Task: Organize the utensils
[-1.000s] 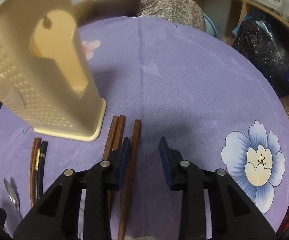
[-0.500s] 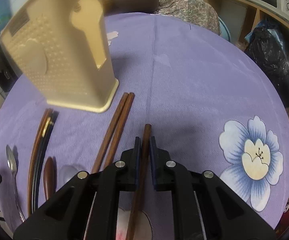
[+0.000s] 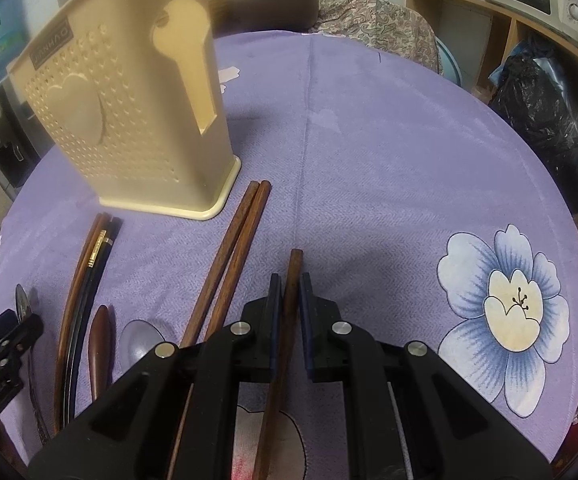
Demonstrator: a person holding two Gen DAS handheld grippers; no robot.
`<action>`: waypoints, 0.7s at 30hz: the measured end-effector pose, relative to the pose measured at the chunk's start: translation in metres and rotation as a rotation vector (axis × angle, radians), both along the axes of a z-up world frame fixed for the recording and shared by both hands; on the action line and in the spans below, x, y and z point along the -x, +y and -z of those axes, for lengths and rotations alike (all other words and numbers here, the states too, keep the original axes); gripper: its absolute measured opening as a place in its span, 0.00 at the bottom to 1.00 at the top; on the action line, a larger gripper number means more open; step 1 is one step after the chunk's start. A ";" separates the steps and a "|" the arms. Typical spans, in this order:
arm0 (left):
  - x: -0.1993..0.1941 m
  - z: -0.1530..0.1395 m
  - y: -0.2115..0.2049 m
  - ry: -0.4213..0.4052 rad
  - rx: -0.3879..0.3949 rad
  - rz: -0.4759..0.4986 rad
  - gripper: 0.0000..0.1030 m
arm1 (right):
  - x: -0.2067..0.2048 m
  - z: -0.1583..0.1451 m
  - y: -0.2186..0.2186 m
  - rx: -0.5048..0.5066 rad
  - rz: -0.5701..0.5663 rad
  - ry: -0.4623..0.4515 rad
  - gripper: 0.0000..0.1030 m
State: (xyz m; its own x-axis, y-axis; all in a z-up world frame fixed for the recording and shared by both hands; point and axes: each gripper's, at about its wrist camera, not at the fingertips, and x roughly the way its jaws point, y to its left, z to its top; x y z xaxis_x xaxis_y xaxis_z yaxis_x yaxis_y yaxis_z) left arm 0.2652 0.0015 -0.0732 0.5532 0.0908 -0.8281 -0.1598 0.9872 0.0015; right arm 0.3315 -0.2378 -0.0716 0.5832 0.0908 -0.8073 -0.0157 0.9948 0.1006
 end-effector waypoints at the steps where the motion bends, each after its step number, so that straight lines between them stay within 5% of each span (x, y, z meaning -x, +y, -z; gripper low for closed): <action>1: 0.000 -0.001 -0.002 -0.006 -0.013 0.000 0.53 | -0.001 0.000 -0.001 -0.002 0.000 0.001 0.10; 6: -0.003 -0.003 -0.006 -0.005 -0.039 0.002 0.38 | -0.002 0.001 -0.001 0.002 -0.002 -0.001 0.10; 16: -0.004 -0.021 0.003 -0.060 0.044 0.050 0.37 | -0.002 0.002 -0.008 -0.044 0.001 -0.006 0.09; 21: -0.003 -0.048 0.008 -0.139 0.060 0.090 0.37 | 0.006 -0.027 -0.020 -0.069 0.003 -0.091 0.08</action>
State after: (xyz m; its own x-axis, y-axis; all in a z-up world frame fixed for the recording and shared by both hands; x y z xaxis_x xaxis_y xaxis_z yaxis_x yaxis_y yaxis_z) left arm 0.2680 0.0095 -0.0253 0.6662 -0.0115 -0.7457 -0.0656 0.9951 -0.0740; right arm 0.3257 -0.2576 -0.0442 0.6542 0.1424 -0.7428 -0.0250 0.9857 0.1669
